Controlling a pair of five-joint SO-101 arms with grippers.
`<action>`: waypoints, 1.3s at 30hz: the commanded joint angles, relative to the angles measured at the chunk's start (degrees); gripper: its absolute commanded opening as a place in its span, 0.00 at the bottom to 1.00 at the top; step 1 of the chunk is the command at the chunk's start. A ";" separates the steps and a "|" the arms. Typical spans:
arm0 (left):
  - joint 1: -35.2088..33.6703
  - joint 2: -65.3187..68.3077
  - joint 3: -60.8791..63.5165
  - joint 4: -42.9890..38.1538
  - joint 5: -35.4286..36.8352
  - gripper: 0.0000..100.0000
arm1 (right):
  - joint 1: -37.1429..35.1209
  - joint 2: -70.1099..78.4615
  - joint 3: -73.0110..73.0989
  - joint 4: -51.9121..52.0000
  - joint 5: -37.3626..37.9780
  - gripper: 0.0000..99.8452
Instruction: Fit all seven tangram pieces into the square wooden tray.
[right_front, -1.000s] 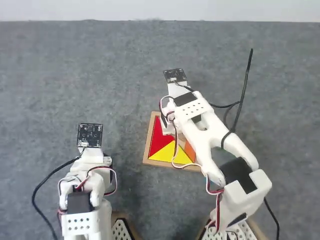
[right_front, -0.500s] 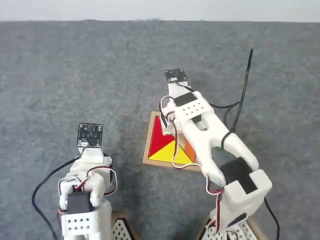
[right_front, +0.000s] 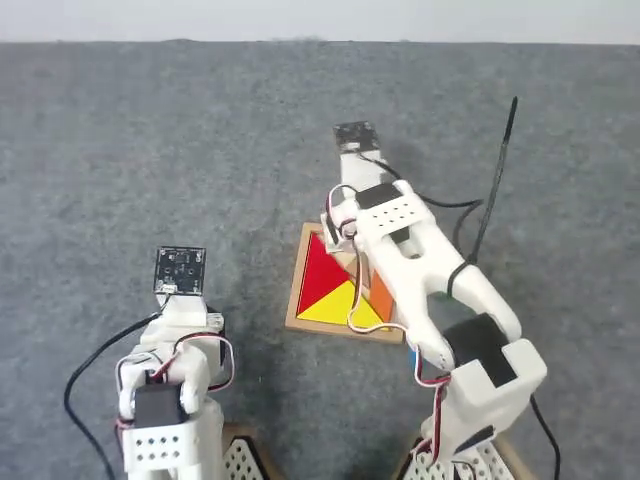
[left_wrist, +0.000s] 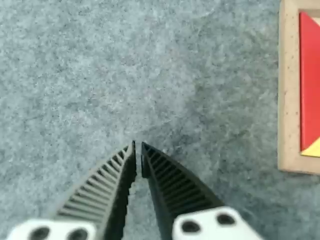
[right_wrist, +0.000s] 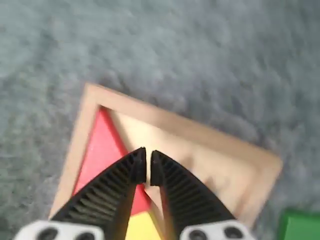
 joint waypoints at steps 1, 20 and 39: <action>-0.26 -1.05 -0.75 0.18 0.97 0.02 | -1.71 -4.35 1.23 -5.14 2.73 0.01; -0.26 -1.05 -0.75 0.18 0.97 0.02 | 1.71 -5.05 11.87 -1.01 5.36 0.01; -0.26 -1.05 -0.75 0.18 0.97 0.02 | 19.65 -30.02 15.82 7.43 10.81 0.13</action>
